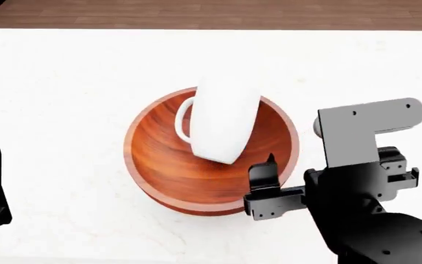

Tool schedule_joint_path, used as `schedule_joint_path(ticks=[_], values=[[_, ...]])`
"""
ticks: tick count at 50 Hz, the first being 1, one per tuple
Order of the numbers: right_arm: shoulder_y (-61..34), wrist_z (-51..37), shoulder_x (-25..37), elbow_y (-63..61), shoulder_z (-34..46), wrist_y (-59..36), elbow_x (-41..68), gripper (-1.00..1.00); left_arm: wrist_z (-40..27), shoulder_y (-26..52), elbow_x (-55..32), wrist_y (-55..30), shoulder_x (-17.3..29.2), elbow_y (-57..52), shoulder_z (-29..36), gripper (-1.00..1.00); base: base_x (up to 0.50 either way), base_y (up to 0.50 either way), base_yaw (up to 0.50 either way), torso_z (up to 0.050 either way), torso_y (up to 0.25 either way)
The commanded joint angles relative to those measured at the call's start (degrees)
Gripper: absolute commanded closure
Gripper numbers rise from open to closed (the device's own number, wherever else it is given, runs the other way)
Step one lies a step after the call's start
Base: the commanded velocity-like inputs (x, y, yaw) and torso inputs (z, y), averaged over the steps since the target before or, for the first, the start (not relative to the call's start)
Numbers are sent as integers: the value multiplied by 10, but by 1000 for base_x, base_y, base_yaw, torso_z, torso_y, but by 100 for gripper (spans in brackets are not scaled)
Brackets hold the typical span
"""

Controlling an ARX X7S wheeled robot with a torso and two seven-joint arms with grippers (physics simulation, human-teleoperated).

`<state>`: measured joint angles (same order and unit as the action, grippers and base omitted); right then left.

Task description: Place the cup inside the bowl on the dining table and move the bowl to any counter.

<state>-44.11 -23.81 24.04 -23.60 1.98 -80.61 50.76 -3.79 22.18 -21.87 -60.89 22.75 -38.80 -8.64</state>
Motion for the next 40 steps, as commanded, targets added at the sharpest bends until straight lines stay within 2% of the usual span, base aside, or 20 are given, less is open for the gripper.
schedule_joint_path(ticks=[1, 5, 11, 40], values=[[-17, -4, -18, 87, -12, 15, -16, -100, 7, -11, -1, 16, 1, -1, -4, -100, 0, 0, 0, 0, 0], [-22, -3, -31, 112, -23, 13, -8, -100, -1, -6, 6, 23, -6, 8, 11, -100, 0, 0, 0, 0, 0], [-50, 3, -60, 188, -36, 2, 6, -100, 8, -16, -4, 21, 3, 1, -8, -100, 0, 0, 0, 0, 0], [-38, 58, -77, 321, -2, 127, -44, -100, 2, -25, -4, 32, 2, 7, -3, -100, 0, 0, 0, 0, 0]])
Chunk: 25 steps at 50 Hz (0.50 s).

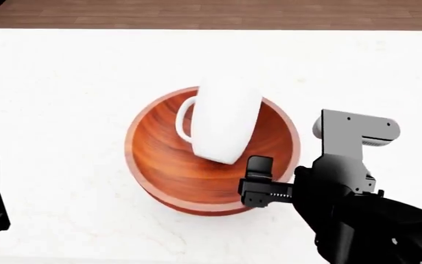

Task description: Place the cup inside the bowl on the dining table and move the bowl to any counter.

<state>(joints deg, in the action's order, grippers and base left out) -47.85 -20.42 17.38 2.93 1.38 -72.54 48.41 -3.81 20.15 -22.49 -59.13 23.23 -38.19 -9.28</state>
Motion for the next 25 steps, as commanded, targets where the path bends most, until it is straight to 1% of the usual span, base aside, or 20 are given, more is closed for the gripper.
schedule_joint_path(ticks=[1, 11, 20, 25], values=[[0, 27, -11, 60, 6, 50, -22, -100, 4, -6, 0, 13, 0, -1, 0, -100, 0, 0, 0, 0, 0], [3, 40, -19, 94, 12, 75, -29, -100, -3, -2, 4, 18, -4, 7, 10, -100, 0, 0, 0, 0, 0], [-4, 39, -26, 99, -4, 74, -13, -100, 4, -8, -5, 17, 4, 2, -5, -100, 0, 0, 0, 0, 0], [-3, 38, -27, 98, -9, 77, -9, -100, 5, -12, -3, 23, 4, 5, -3, -100, 0, 0, 0, 0, 0]])
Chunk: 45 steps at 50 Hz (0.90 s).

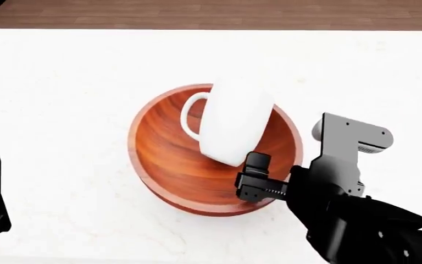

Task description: Place the cup inside the bowl on the dining table and move the bowl to any counter.

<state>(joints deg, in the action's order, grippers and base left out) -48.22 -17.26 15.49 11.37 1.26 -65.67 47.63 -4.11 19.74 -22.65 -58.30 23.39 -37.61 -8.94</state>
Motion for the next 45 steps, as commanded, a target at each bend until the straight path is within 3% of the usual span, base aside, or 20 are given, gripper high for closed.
schedule_joint_path(ticks=[1, 7, 8, 28, 45], values=[[1, 5, -9, 14, -9, 9, 0, -100, 9, -9, -3, 15, 3, -1, -8, -100, 0, 0, 0, 0, 0], [2, 3, -9, 10, -14, 9, 6, -100, 12, -15, -7, 16, 8, -4, -18, -100, 0, 0, 0, 0, 0], [2, 3, -9, 9, -16, 9, 8, 100, 11, -14, -6, 16, 8, -4, -15, -100, 0, 0, 0, 0, 0], [2, -28, -5, -11, -49, -3, 34, 100, -4, -3, 1, 18, -1, 5, 7, -100, 0, 0, 0, 0, 0], [27, -101, -33, -46, -190, -47, 153, 100, -3, -8, -4, 23, 2, 6, -3, -100, 0, 0, 0, 0, 0]])
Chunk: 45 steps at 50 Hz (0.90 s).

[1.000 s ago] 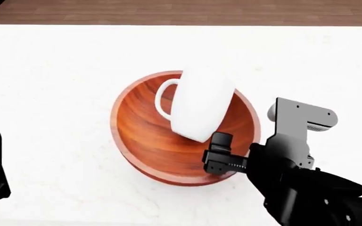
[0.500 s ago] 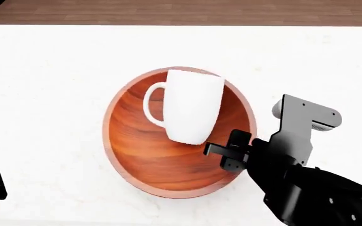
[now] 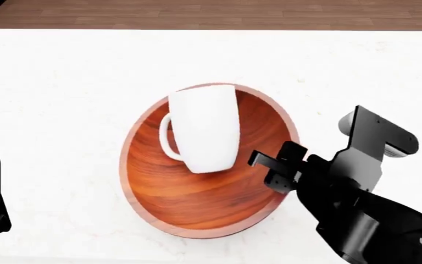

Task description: Place the cup inside the bowl on the dining table and move the bowl to any counter.

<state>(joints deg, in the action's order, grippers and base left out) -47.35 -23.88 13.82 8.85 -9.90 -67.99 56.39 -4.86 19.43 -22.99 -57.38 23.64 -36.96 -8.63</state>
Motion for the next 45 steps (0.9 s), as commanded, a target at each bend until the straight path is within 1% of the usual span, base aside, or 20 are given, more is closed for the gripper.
schedule_joint_path(ticks=[1, 6, 12, 17, 21, 26, 31, 36, 41, 43, 45], values=[[24, -41, -21, -24, -94, -27, 80, 100, 5, -8, -1, 15, 1, 0, -8, -100, 0, 0, 0, 0, 0], [43, -62, -33, -35, -137, -38, 124, 100, 8, -12, -4, 17, 4, -1, -16, -100, 0, 0, 0, 0, 0], [67, -82, -47, -67, -174, -40, 166, 100, 4, -16, -1, 22, 1, 2, -11, -100, 0, 0, 0, 0, 0], [78, -99, -41, -94, -171, -62, 187, 100, 7, -30, -6, 25, 4, -7, -22, -100, 0, 0, 0, 0, 0], [74, -129, -39, -111, -181, -82, 219, 100, 2, -25, -5, 24, 1, -10, -17, -100, 0, 0, 0, 0, 0], [84, -144, -38, -135, -190, -88, 244, 100, 3, -33, -8, 25, 2, -17, -23, -100, 0, 0, 0, 0, 0], [79, -149, -25, -144, -192, -85, 250, 100, 0, -39, -10, 24, 3, -27, -25, -100, 0, 0, 0, 0, 0], [78, -133, -9, -169, -186, -85, 250, 100, -2, -45, -16, 17, 4, -46, -31, -100, 0, 0, 0, 0, 0], [82, -141, 1, -176, -190, -90, 264, 100, -3, -51, -18, 19, 2, -52, -32, -100, 0, 0, 0, 0, 2], [82, -149, 4, -175, -194, -91, 272, 100, -9, -47, -12, 20, -2, -50, -19, -100, 0, 0, 0, 0, 0], [82, -152, 5, -175, -195, -90, 275, 100, -4, -52, -19, 18, 3, -54, -31, -100, 0, 0, 0, 0, 0]])
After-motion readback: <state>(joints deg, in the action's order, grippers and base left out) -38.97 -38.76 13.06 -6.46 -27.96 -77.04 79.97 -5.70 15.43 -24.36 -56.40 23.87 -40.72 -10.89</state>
